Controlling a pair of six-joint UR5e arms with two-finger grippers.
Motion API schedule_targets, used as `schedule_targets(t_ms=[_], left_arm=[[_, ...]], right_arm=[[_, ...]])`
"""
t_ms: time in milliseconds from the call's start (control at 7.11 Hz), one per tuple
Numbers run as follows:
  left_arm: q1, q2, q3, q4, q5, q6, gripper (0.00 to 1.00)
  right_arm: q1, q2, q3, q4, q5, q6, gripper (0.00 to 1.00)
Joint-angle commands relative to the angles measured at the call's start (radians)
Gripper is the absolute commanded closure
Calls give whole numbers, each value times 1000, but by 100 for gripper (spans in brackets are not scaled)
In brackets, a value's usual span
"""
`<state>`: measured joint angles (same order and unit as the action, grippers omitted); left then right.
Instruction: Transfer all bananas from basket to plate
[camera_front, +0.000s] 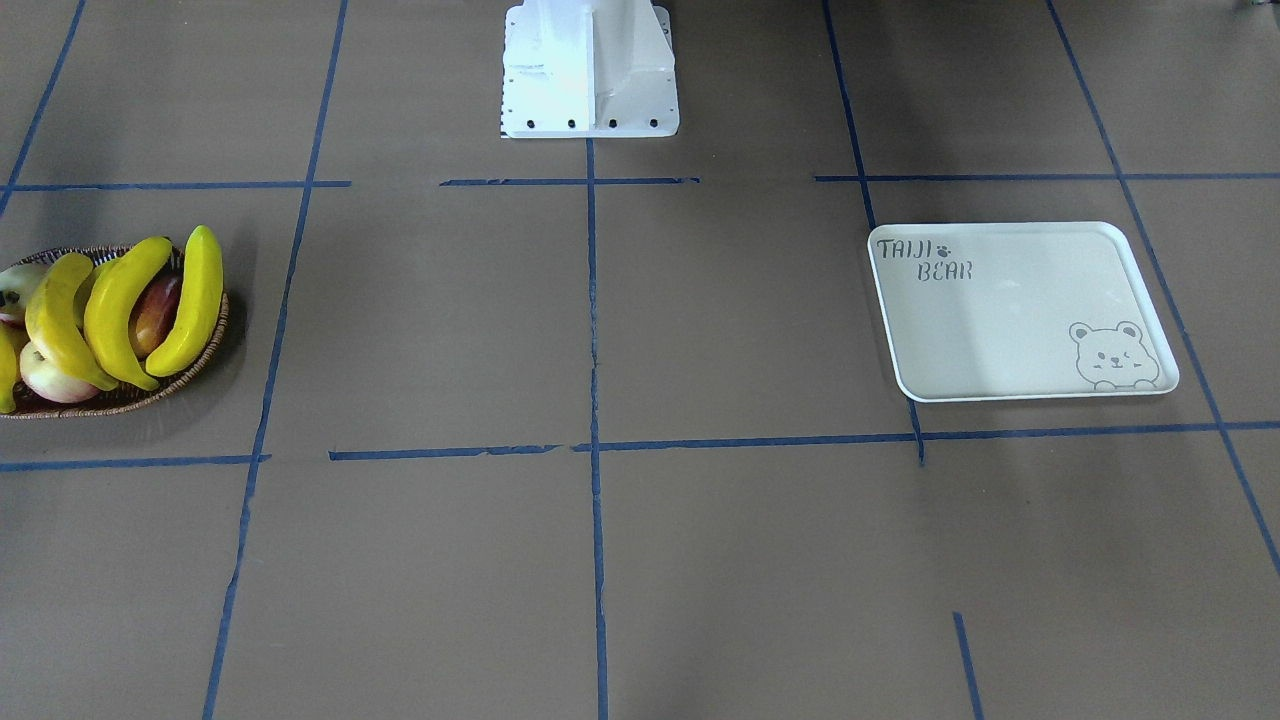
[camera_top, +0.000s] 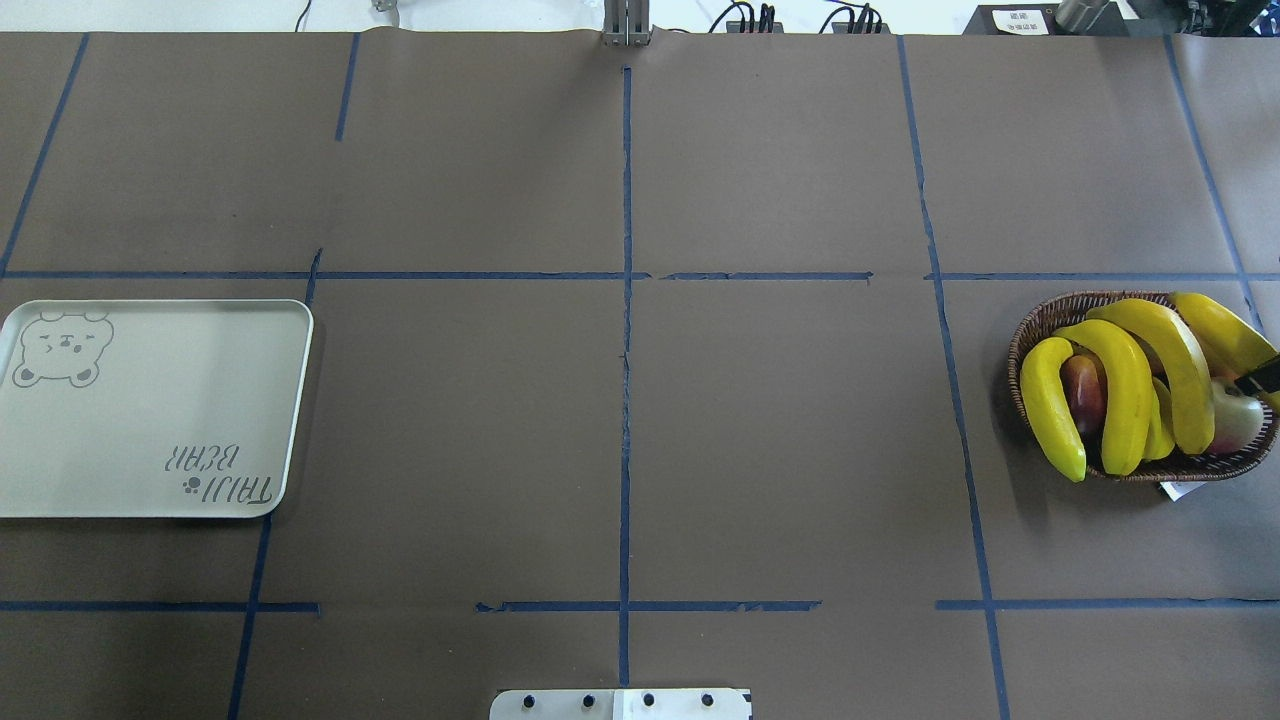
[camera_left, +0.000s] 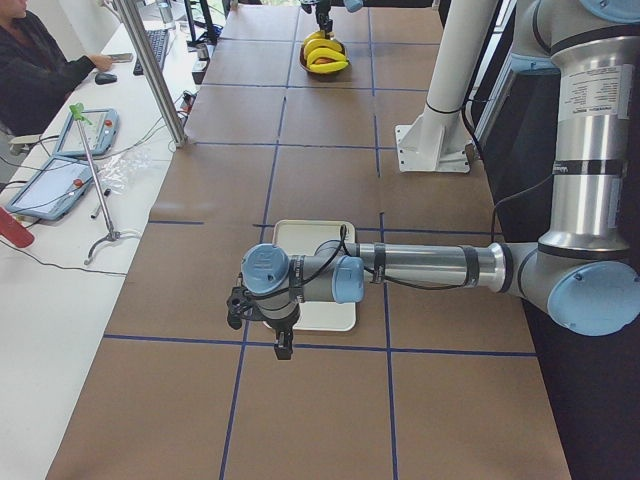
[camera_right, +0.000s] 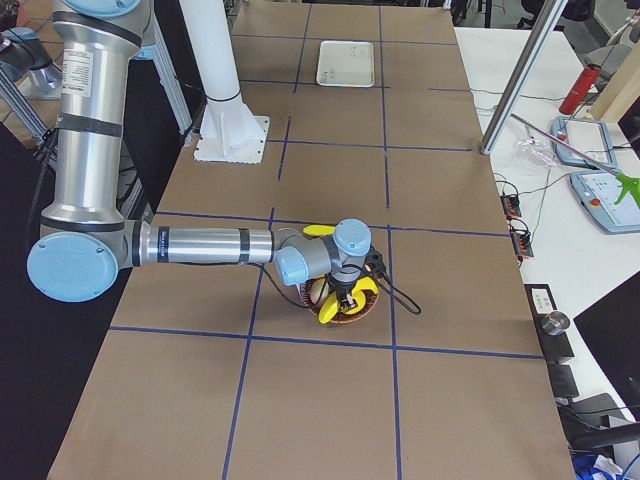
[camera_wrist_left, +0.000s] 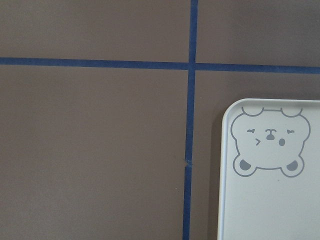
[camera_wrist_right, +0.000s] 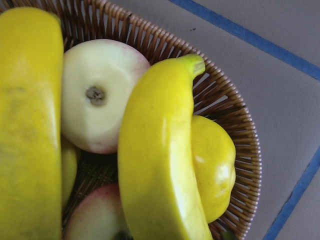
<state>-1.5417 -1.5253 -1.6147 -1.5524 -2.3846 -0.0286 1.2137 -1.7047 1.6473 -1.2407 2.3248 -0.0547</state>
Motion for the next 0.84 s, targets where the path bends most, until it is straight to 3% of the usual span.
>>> schedule_targets(t_ms=[0, 422, 703], left_arm=[[0, -4, -1, 0, -1, -1, 0], [0, -4, -14, 0, -1, -4, 0], [0, -4, -16, 0, -1, -5, 0]], right_arm=[[3, -1, 2, 6, 7, -1, 90], [12, -7, 25, 7, 31, -2, 100], [56, -12, 37, 6, 33, -2, 100]])
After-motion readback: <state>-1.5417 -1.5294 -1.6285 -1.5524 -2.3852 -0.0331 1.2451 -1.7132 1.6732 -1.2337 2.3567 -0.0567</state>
